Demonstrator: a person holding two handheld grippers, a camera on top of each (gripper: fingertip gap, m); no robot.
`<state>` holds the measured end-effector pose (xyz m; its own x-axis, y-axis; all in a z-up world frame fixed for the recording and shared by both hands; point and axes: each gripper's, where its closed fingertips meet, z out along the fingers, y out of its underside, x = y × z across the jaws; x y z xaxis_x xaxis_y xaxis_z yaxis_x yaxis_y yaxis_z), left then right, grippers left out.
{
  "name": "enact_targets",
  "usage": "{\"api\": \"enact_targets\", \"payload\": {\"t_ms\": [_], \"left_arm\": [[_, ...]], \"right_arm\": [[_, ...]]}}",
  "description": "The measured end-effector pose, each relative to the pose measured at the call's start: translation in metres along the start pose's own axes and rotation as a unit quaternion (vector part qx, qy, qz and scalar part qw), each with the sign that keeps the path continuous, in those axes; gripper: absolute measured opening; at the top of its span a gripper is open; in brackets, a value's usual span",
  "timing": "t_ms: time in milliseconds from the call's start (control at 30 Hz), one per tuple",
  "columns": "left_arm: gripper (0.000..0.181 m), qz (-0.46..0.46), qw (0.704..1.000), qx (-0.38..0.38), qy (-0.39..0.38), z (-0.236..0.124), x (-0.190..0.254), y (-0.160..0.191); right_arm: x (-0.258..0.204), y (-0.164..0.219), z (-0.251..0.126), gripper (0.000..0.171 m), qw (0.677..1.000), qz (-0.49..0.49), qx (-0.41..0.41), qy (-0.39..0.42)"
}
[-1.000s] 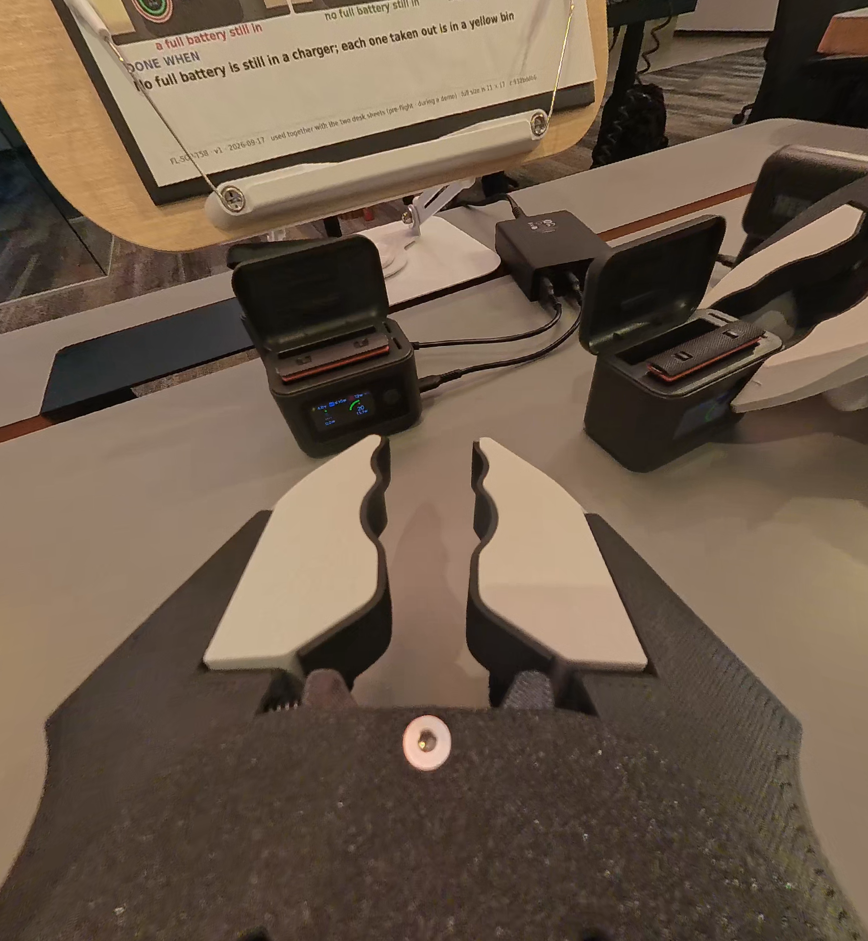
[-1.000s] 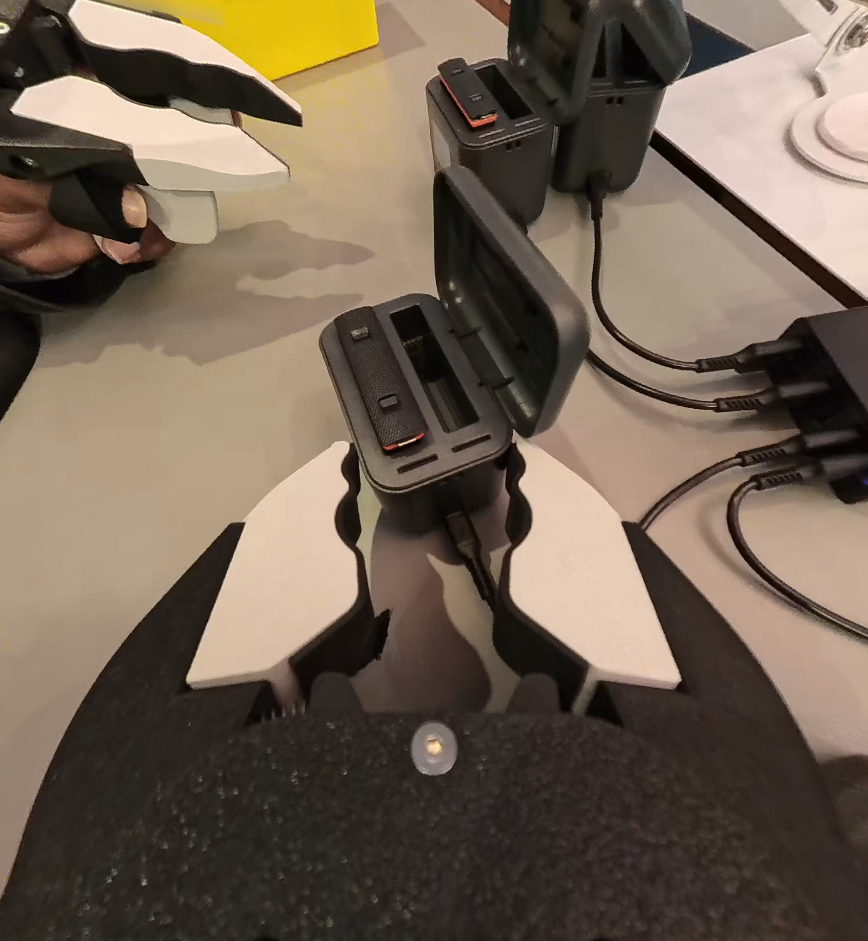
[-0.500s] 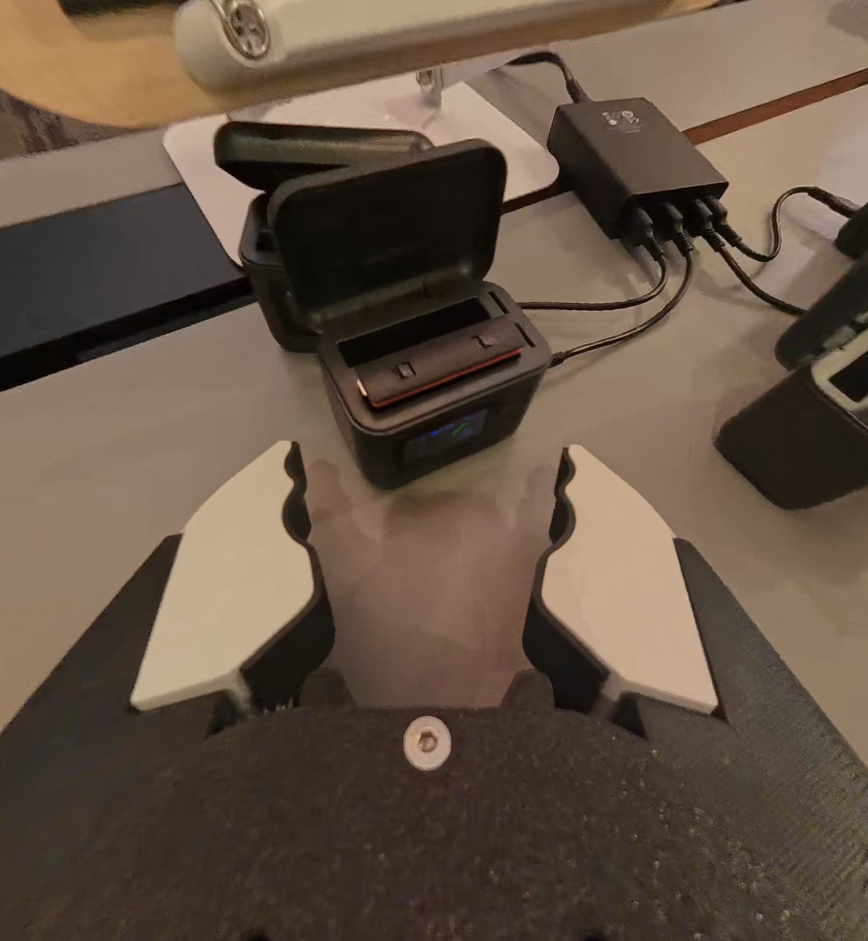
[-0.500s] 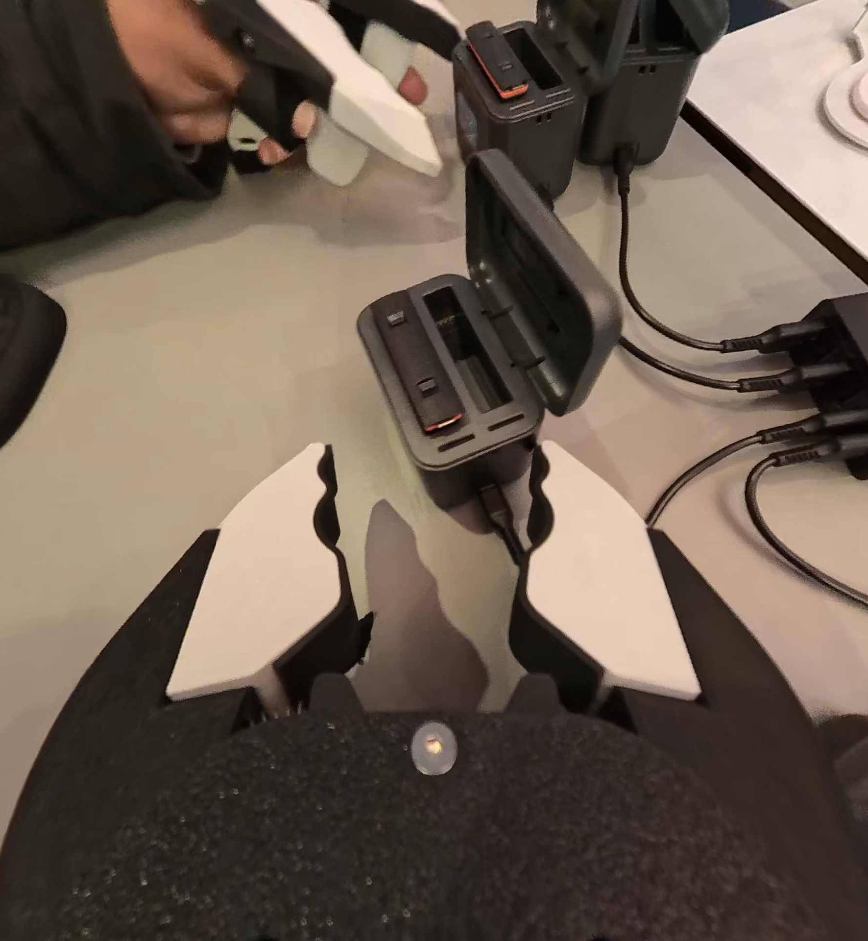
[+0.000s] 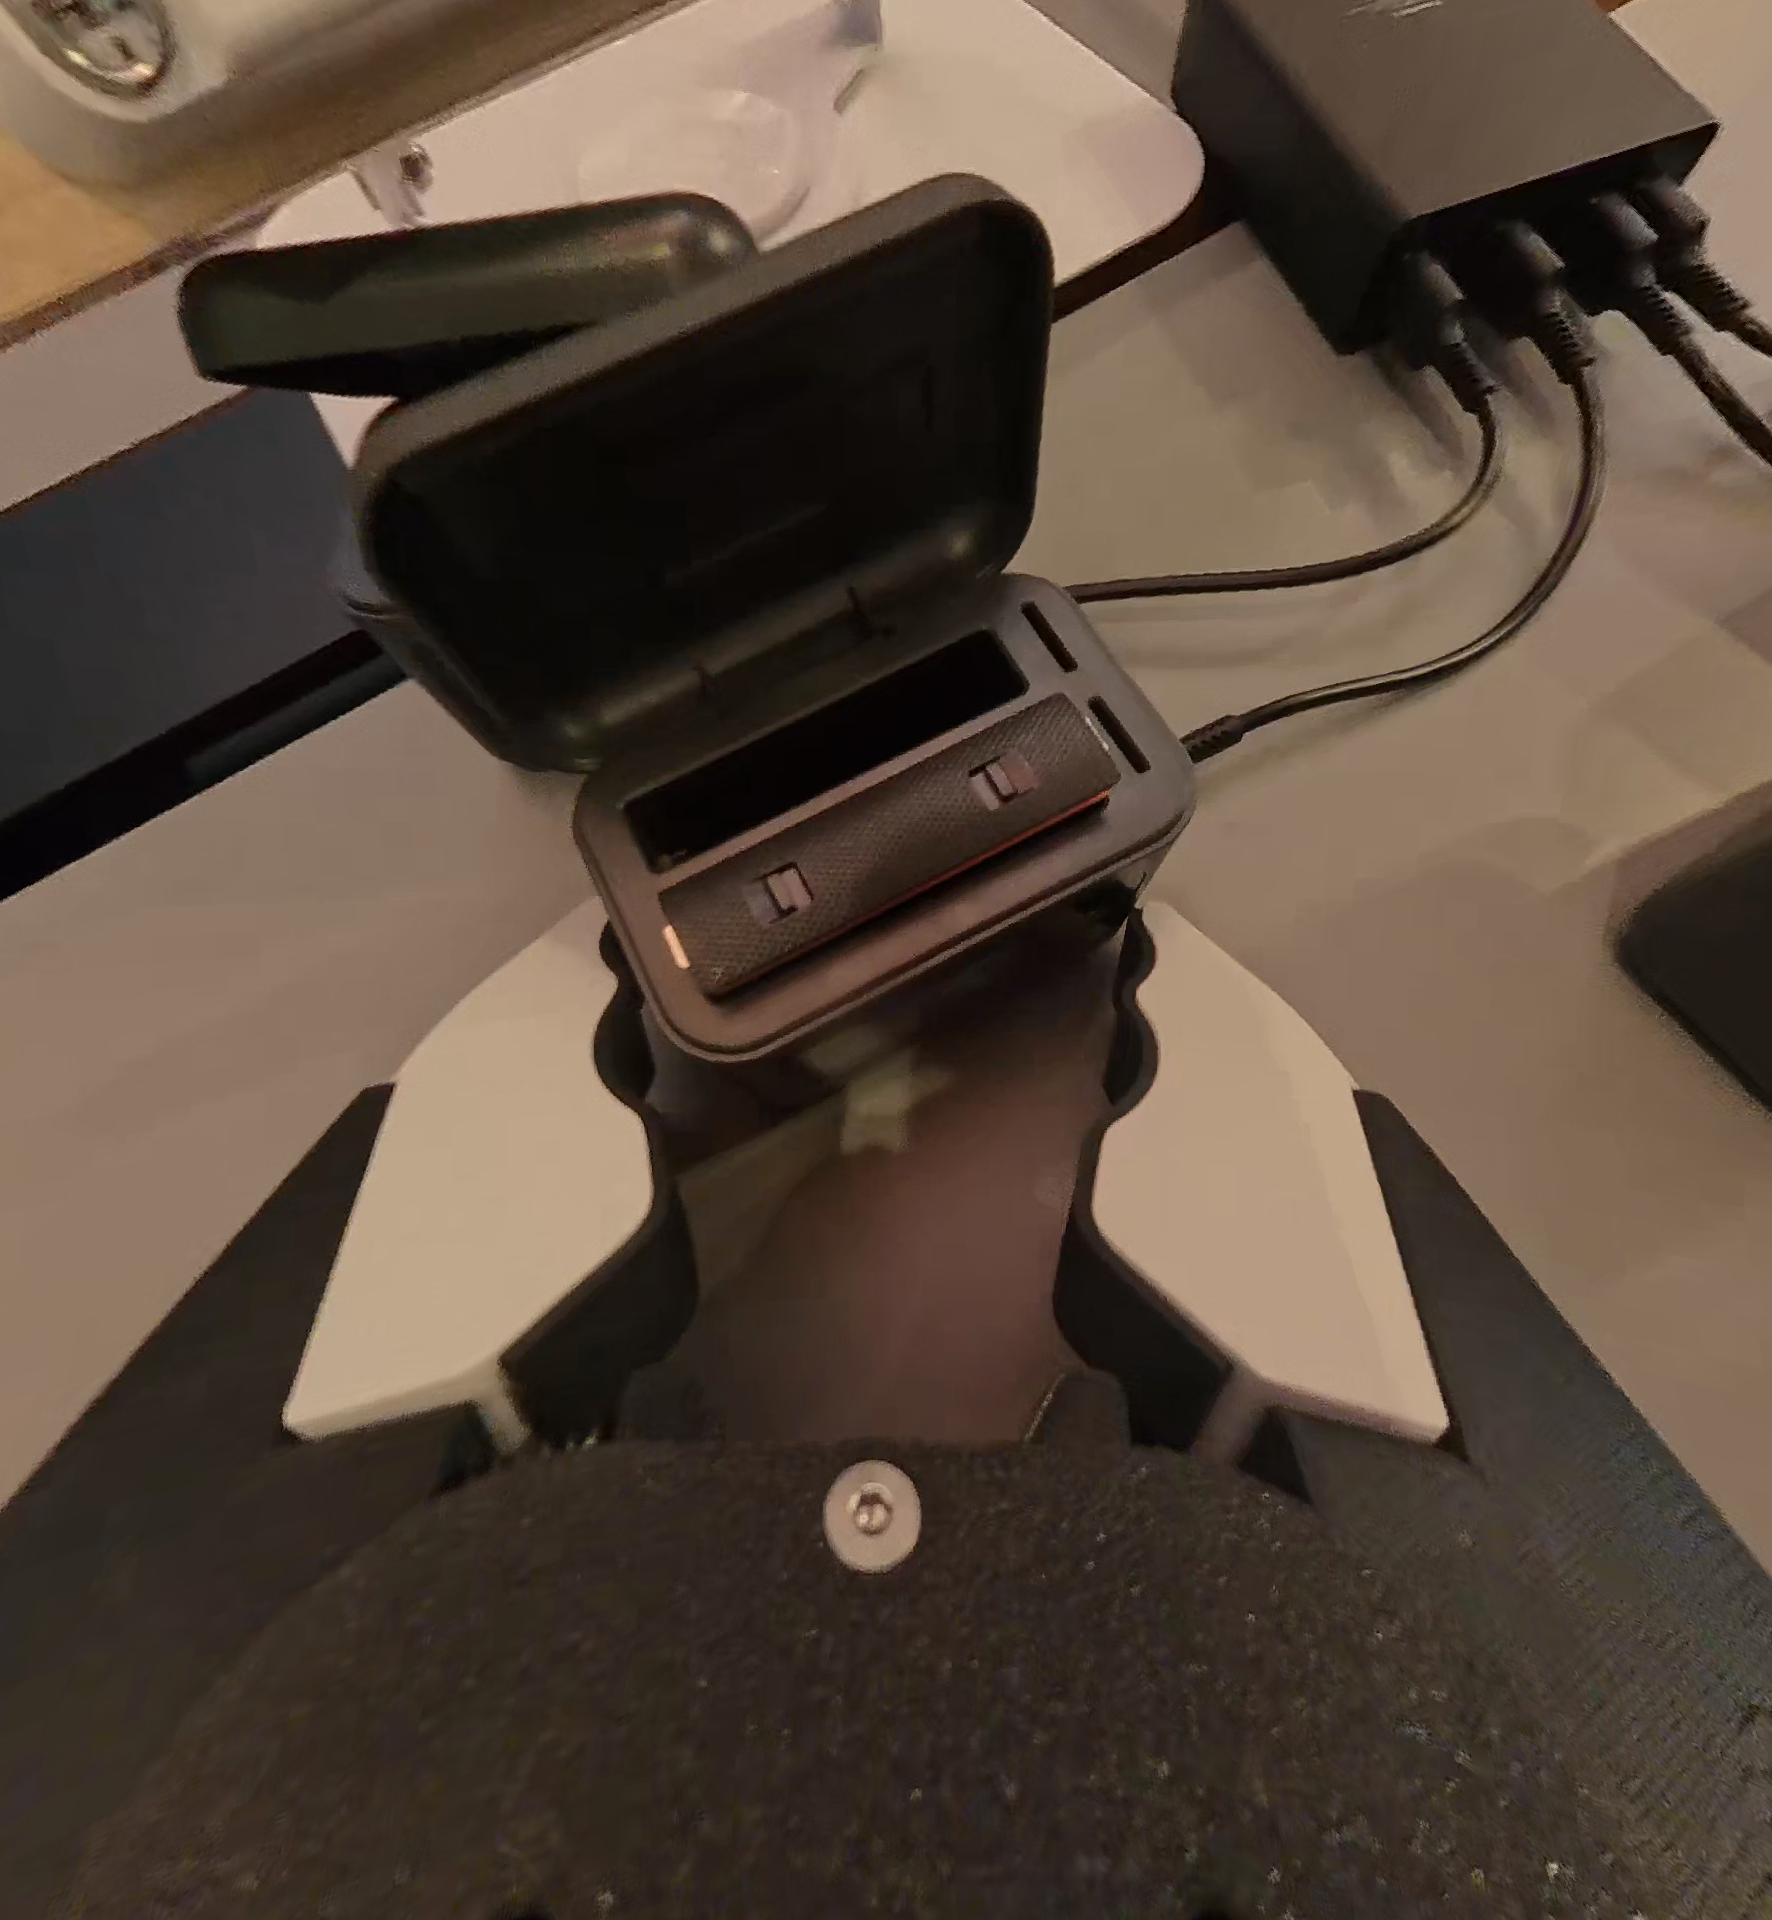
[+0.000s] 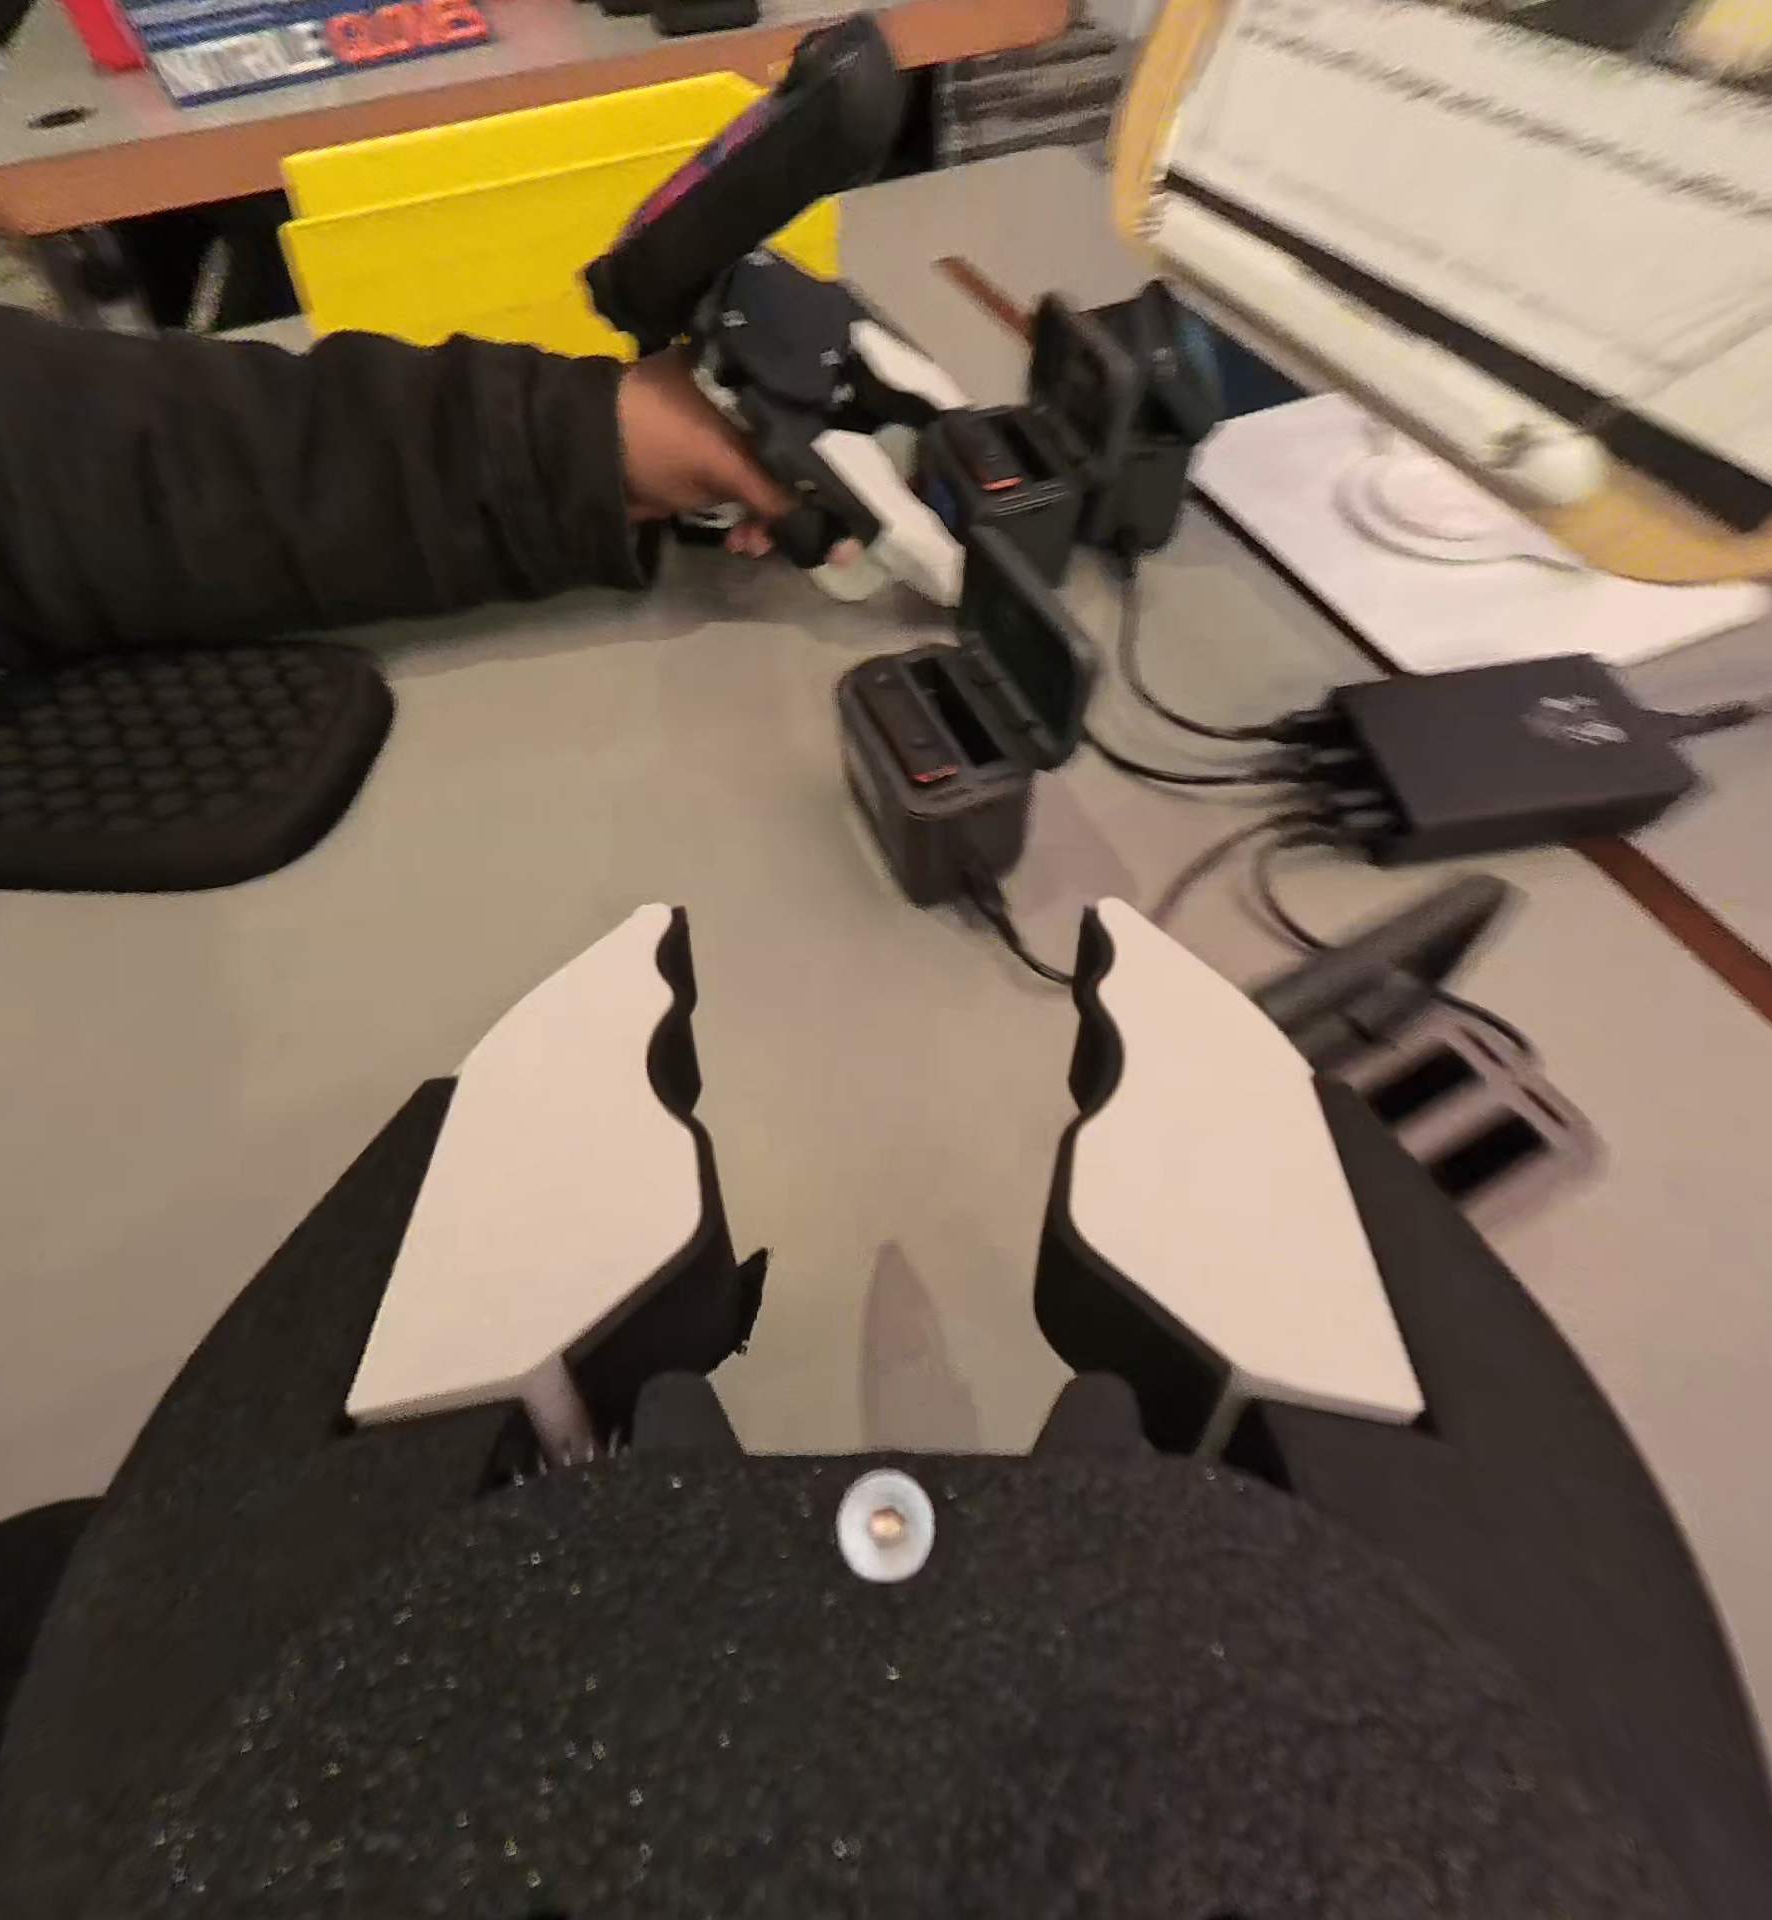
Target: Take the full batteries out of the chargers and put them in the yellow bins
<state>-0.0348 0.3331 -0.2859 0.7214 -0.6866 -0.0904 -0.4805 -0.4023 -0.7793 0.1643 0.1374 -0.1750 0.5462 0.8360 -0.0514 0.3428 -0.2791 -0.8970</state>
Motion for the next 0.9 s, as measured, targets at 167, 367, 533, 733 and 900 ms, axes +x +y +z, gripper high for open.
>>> {"api": "enact_targets", "payload": {"t_ms": [167, 367, 533, 733, 900], "left_arm": [[0.087, 0.006, 1.000, -0.001, 0.029, -0.006, 0.023, 0.003], [0.087, 0.010, 0.999, -0.001, 0.036, -0.011, 0.047, 0.005], [0.087, 0.019, 0.999, -0.001, 0.046, -0.013, 0.066, 0.005], [0.088, 0.019, 0.995, 0.020, 0.091, -0.022, 0.076, 0.002], [0.091, -0.023, 0.988, 0.081, 0.132, -0.042, 0.043, -0.012]], "right_arm": [[0.055, 0.028, -0.045, 0.080, 0.988, 0.017, -0.017, 0.153], [0.078, 0.061, -0.040, 0.084, 0.978, 0.049, -0.053, 0.194], [0.082, 0.071, -0.032, 0.084, 0.975, 0.048, -0.066, 0.207], [0.086, 0.082, -0.025, 0.084, 0.972, 0.052, -0.077, 0.216], [0.091, 0.082, -0.028, 0.082, 0.971, 0.059, -0.064, 0.225]]}}
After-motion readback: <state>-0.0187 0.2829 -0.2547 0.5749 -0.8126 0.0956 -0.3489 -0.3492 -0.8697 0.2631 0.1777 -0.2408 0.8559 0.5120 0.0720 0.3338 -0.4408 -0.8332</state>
